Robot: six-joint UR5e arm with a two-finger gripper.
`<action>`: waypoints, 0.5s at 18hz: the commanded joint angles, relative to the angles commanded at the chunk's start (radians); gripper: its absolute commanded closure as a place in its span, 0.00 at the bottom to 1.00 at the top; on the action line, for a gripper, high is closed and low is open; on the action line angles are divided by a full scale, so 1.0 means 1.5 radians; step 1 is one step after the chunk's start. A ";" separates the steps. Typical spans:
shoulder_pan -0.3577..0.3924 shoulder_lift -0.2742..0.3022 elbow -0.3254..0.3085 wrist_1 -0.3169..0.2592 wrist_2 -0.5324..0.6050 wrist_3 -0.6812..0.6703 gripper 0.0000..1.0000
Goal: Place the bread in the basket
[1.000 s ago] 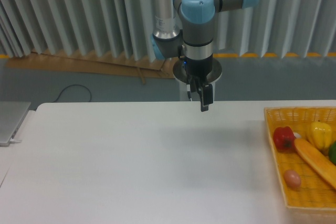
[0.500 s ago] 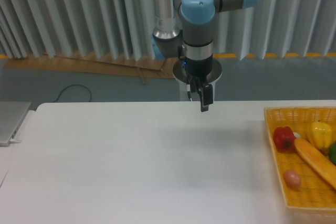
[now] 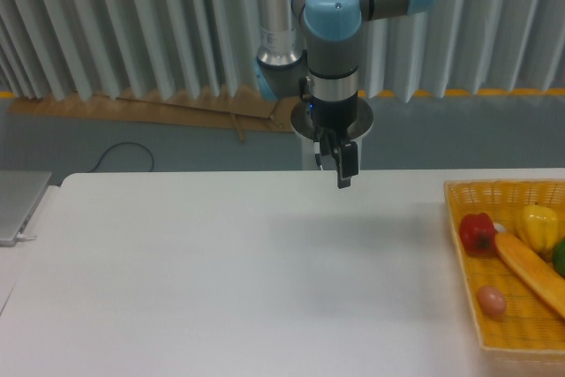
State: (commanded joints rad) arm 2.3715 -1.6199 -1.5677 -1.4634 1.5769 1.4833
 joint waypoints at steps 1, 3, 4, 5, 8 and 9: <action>0.001 -0.001 0.002 0.000 0.000 0.002 0.00; 0.006 -0.002 0.009 0.005 0.001 0.003 0.00; 0.007 -0.001 0.004 0.015 0.001 0.003 0.00; 0.007 -0.001 -0.001 0.023 0.002 0.002 0.00; 0.007 -0.001 -0.003 0.025 0.002 0.002 0.00; 0.007 -0.001 -0.003 0.025 0.002 0.002 0.00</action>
State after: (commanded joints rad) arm 2.3823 -1.6214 -1.5723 -1.4266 1.5800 1.4864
